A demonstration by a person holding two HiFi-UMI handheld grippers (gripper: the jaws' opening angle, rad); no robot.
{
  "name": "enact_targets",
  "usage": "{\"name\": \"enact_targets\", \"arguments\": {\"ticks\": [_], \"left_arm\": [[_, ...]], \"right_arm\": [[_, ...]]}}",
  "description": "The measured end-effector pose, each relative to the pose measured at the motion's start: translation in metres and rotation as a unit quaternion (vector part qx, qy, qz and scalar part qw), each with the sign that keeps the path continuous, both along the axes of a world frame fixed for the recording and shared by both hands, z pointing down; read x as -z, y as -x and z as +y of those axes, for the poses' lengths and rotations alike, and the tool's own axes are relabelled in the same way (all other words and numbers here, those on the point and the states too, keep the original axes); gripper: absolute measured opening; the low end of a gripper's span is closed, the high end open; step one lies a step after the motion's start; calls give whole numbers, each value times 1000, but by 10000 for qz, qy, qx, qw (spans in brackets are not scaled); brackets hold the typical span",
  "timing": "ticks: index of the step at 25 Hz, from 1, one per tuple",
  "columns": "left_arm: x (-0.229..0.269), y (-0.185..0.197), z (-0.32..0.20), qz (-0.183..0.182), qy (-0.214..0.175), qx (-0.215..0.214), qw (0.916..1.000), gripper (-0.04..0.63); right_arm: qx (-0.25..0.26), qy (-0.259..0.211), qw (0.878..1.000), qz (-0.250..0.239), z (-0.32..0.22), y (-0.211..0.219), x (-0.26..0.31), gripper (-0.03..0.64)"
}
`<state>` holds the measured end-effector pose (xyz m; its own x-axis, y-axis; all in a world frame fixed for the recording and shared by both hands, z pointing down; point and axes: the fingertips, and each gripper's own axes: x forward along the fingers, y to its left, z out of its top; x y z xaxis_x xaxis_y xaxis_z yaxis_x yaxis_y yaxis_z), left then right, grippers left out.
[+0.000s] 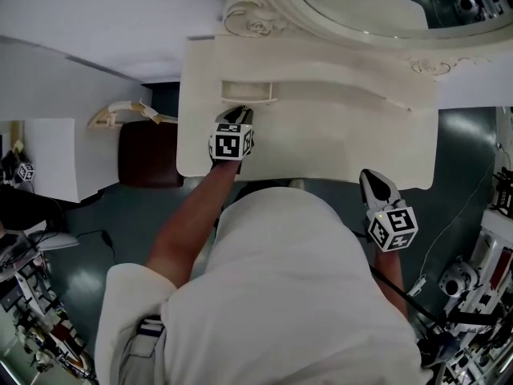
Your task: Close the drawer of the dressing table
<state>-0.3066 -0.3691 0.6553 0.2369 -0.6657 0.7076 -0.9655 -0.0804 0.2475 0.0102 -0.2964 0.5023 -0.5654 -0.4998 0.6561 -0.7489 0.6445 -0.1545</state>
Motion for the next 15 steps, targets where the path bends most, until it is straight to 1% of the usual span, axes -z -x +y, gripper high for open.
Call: {"name": "enact_targets", "arguments": {"ticks": [15], "left_arm": [[0, 8, -31, -93, -138, -260, 9995, 91]], "right_arm": [[-455, 52, 9989, 74, 4, 5, -2, 2]]}}
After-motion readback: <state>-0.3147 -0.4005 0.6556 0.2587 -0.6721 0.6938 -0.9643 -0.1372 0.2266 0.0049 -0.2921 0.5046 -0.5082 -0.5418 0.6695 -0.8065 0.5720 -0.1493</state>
